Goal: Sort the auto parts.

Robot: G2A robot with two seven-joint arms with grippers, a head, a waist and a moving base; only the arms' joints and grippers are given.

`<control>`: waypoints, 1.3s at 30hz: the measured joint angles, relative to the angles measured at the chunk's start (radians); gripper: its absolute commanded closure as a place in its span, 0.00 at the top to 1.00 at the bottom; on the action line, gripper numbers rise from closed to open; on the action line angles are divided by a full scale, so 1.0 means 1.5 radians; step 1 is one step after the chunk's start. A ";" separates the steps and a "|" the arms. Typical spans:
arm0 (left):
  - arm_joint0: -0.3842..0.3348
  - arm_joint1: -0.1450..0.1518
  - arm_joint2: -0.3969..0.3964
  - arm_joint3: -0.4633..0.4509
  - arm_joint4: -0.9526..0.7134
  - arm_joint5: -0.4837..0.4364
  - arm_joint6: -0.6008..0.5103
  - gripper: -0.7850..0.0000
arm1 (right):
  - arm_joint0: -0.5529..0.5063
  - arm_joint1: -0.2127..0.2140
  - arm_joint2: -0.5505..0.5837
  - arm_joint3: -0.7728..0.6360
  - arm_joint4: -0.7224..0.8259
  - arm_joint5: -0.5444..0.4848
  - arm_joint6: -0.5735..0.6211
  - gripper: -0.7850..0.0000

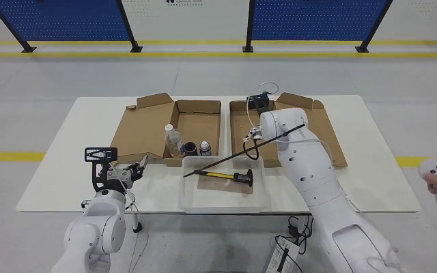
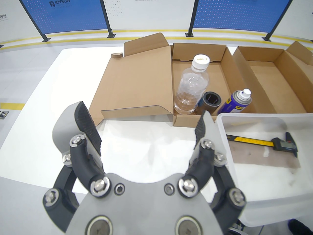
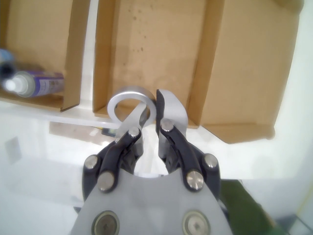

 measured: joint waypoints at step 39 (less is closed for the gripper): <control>0.000 0.000 0.000 0.000 0.000 0.000 0.000 1.00 | 0.006 -0.006 0.025 0.205 0.127 -0.074 -0.128 0.00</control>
